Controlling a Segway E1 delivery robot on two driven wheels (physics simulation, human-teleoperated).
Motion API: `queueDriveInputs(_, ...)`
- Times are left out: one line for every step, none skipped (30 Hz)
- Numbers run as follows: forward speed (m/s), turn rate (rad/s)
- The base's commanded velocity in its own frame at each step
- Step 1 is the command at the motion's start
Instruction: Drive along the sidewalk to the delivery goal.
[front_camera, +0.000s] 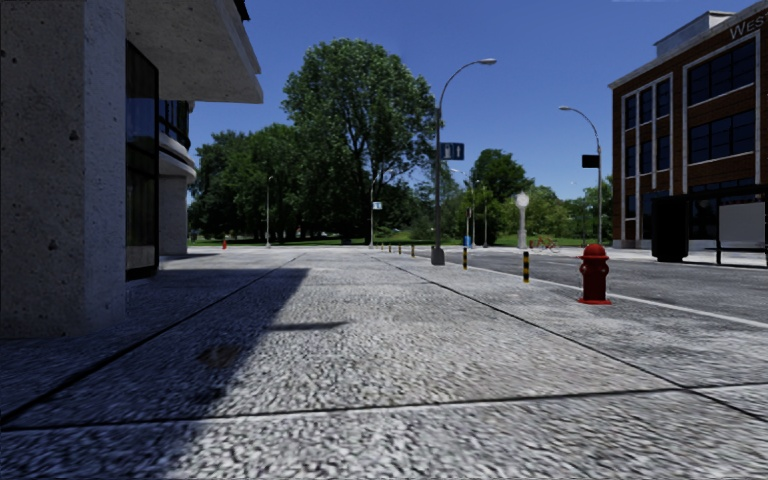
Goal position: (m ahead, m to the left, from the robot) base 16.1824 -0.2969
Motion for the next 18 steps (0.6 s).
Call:
queueDriveInputs(2.0,-0.19)
queueDriveInputs(2.0,-0.19)
queueDriveInputs(2.0,-0.19)
queueDriveInputs(2.0,-0.19)
queueDriveInputs(2.0,-0.19)
queueDriveInputs(2.0,-0.19)
queueDriveInputs(2.0,-0.19)
queueDriveInputs(2.0,-0.19)
queueDriveInputs(2.0,-0.19)
queueDriveInputs(2.0,-0.2)
queueDriveInputs(2.0,-0.2)
queueDriveInputs(2.0,-0.2)
queueDriveInputs(2.0,-0.2)
queueDriveInputs(2.0,-0.2)
queueDriveInputs(2.0,-0.2)
queueDriveInputs(2.0,-0.2)
queueDriveInputs(2.0,-0.19)
queueDriveInputs(2.0,-0.19)
